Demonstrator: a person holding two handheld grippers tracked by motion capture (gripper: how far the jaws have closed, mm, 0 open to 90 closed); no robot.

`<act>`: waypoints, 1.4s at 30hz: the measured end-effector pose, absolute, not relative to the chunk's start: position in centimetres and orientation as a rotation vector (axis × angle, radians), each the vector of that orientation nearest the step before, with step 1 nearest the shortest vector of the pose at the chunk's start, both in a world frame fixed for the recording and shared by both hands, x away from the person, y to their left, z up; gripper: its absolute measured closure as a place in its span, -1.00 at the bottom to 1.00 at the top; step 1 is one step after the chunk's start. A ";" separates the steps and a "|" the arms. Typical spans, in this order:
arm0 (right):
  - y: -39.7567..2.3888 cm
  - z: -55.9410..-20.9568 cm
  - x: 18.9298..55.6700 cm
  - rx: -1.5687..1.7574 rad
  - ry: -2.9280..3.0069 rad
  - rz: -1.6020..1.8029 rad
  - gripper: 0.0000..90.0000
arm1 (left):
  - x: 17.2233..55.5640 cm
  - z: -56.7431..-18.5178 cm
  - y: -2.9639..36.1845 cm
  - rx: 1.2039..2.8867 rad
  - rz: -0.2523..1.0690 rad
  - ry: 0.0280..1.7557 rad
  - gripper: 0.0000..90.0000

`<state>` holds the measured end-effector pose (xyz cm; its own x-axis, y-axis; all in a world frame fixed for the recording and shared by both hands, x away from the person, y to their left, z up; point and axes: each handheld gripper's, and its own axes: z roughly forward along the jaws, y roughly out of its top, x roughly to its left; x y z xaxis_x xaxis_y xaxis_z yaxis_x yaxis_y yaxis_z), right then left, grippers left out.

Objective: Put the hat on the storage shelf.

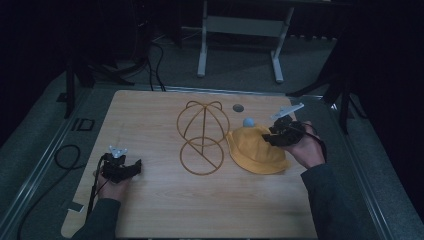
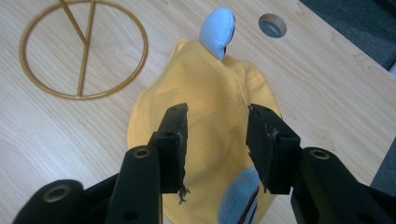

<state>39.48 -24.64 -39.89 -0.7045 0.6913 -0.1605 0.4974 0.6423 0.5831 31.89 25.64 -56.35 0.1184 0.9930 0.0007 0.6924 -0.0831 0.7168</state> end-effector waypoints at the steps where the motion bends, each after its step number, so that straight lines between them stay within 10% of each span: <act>1: -24.5 -39.9 39.6 0.936 2.505 0.710 0.31 | 31.9 -56.3 25.6 1.838 0.690 1.631 -0.41; 35: -21.0 -41.1 45.6 0.910 2.758 0.235 0.38 | 31.9 -56.3 25.6 1.840 0.686 1.632 -0.41; 42: -21.0 -41.4 45.9 0.901 2.791 0.180 0.65 | 32.0 -56.3 25.6 1.840 0.686 1.632 -0.41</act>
<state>45.93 -20.99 -41.41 -0.7934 0.5887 -0.1545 0.5640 0.8066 0.1770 31.95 25.65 -56.31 0.1197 0.9928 -0.0002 0.6946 -0.0836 0.7145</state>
